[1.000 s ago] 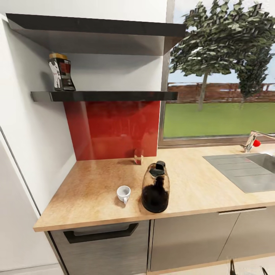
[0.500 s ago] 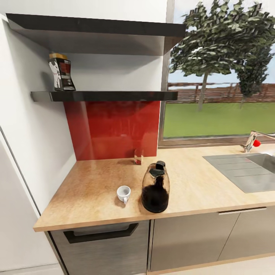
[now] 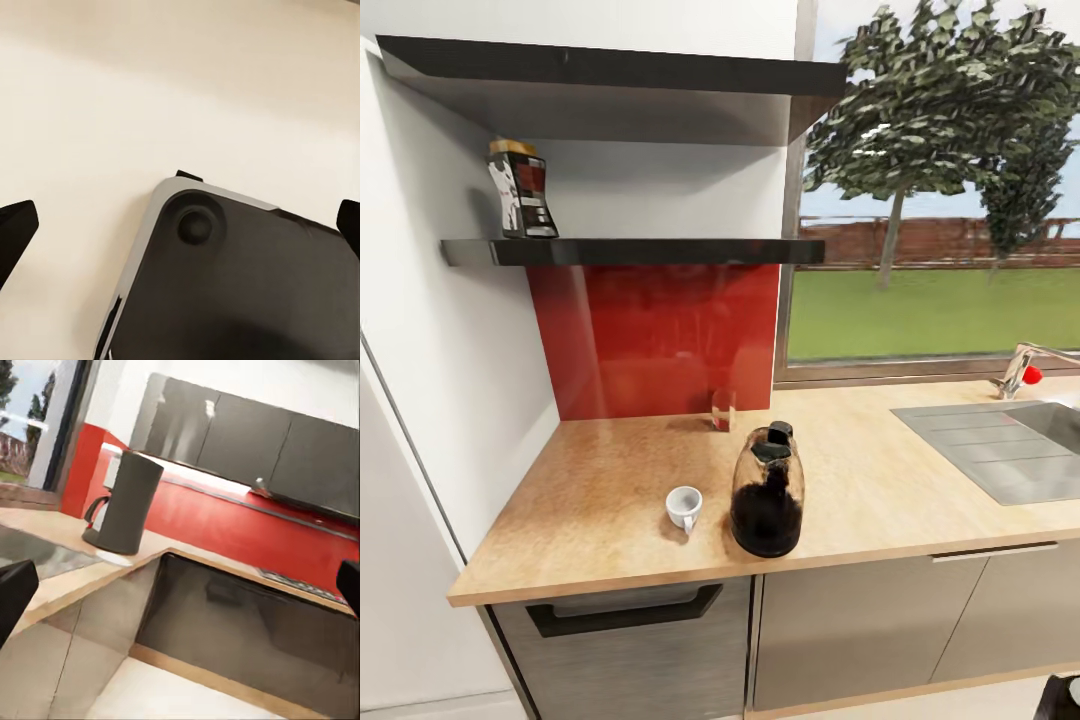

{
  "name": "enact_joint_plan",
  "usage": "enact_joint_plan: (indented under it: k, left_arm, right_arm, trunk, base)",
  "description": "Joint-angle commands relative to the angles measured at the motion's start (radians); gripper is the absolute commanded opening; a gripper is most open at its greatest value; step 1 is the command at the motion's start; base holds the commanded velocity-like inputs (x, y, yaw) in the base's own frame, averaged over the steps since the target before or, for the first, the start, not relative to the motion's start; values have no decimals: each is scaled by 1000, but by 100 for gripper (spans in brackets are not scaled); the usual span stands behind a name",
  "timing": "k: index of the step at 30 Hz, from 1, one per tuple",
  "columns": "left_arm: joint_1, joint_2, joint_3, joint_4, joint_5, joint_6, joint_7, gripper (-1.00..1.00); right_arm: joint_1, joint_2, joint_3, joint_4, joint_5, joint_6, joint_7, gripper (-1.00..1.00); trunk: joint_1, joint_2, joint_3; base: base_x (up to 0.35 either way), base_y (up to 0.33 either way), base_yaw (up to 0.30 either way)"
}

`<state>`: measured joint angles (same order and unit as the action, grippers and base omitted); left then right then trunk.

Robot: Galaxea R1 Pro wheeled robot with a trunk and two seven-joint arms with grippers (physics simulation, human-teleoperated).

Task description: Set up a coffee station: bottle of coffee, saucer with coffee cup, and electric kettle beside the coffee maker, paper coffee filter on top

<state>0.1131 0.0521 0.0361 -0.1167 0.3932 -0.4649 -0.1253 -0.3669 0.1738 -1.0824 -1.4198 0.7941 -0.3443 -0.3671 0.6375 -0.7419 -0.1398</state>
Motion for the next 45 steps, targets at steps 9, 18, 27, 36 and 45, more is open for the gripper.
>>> enact_joint_plan:
  k: [9,18,27,36,45]
  left_arm:
    - [0,0,4,-4,7,2,-16,100]
    - [0,2,4,-5,7,3,-22,100]
    - [0,-11,5,-25,12,8,-22,100]
    - [0,-16,10,-17,41,10,-22,100]
    - [0,-53,7,-30,75,7,-84,100]
  right_arm:
    - [-52,-187,381,-76,-386,760,51,100]
    - [-277,-542,491,-76,-890,1281,95,100]
    - [-592,-600,711,-56,-1032,1391,159,100]
    - [-873,-679,896,287,-952,1391,530,100]
    - [-1051,-597,1311,719,-712,1391,851,100]
  trunk:
    - [0,-1,-2]
    - [0,-1,-2]
    - [0,-1,-2]
    - [0,-1,-2]
    - [0,-1,-2]
  base:
    - [0,0,0]
    - [0,0,0]
    - [0,0,0]
    - [0,0,0]
    - [0,0,0]
